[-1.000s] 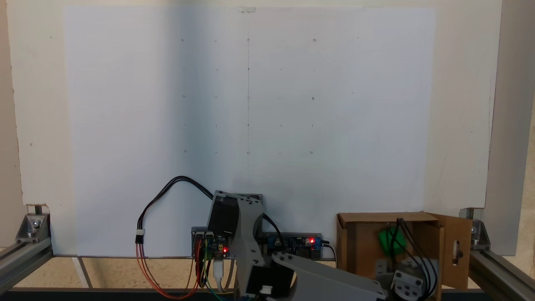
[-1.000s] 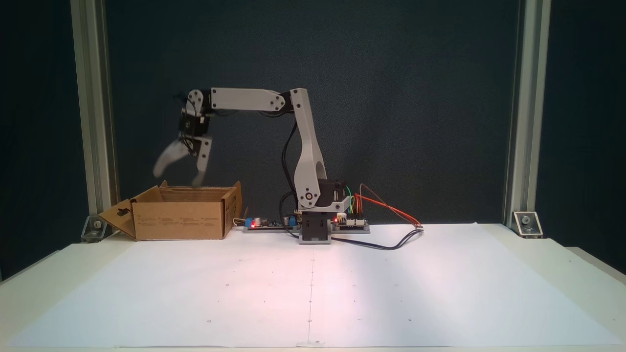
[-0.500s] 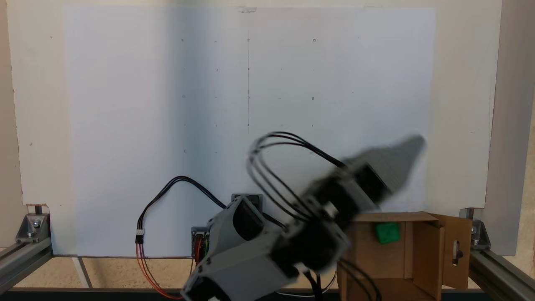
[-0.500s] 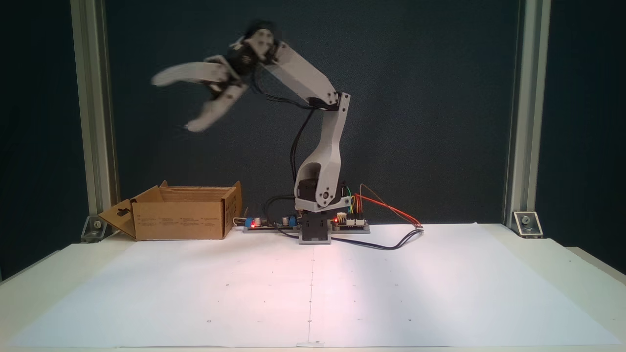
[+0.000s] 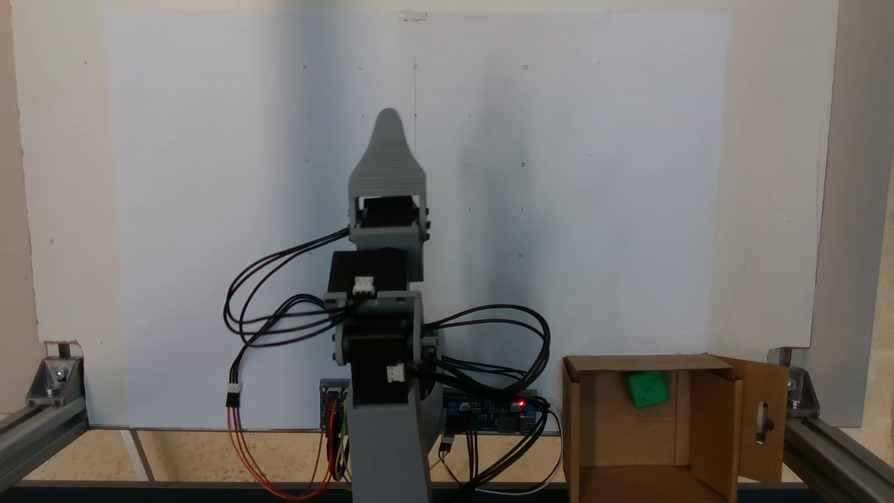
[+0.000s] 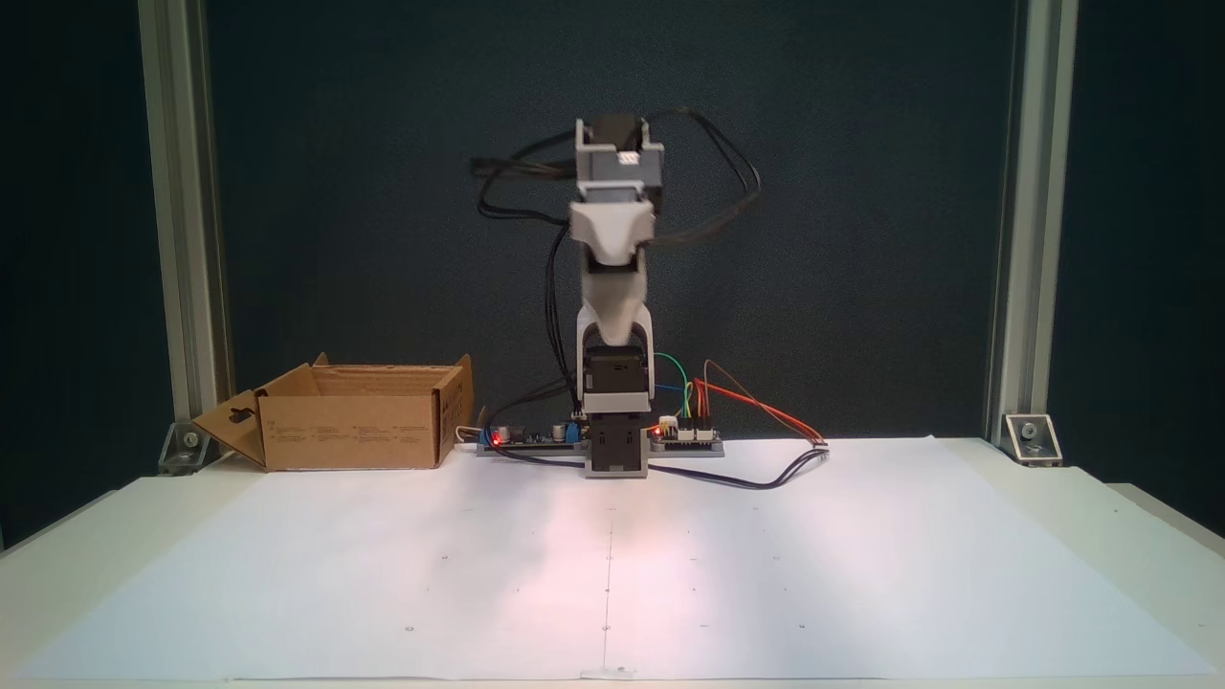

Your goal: Grasp a green dice and put it in the bin.

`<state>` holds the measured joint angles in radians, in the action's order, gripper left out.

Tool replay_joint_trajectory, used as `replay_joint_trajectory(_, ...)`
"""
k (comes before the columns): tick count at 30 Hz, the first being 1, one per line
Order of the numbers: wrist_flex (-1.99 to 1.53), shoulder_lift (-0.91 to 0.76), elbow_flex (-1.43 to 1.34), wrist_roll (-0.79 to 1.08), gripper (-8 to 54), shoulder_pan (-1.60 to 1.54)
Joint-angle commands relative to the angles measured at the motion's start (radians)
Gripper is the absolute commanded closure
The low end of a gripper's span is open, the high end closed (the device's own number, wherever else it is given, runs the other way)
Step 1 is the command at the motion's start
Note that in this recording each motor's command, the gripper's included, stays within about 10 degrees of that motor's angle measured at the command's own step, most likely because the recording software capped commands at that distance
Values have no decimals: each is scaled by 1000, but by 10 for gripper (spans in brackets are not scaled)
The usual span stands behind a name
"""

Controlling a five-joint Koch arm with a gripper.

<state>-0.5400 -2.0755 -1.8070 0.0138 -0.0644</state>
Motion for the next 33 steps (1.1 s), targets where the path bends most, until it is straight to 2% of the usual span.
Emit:
replay_joint_trajectory(1,164,-77,-67,-52,-3,-18)
replay_joint_trajectory(5,349,-201,-302,-46,-2,2)
replay_joint_trajectory(10,572,-295,-468,-46,-4,31)
replay_joint_trajectory(22,1100,-296,-890,-40,7,149)
replay_joint_trajectory(33,1561,-296,-1069,-37,10,144)
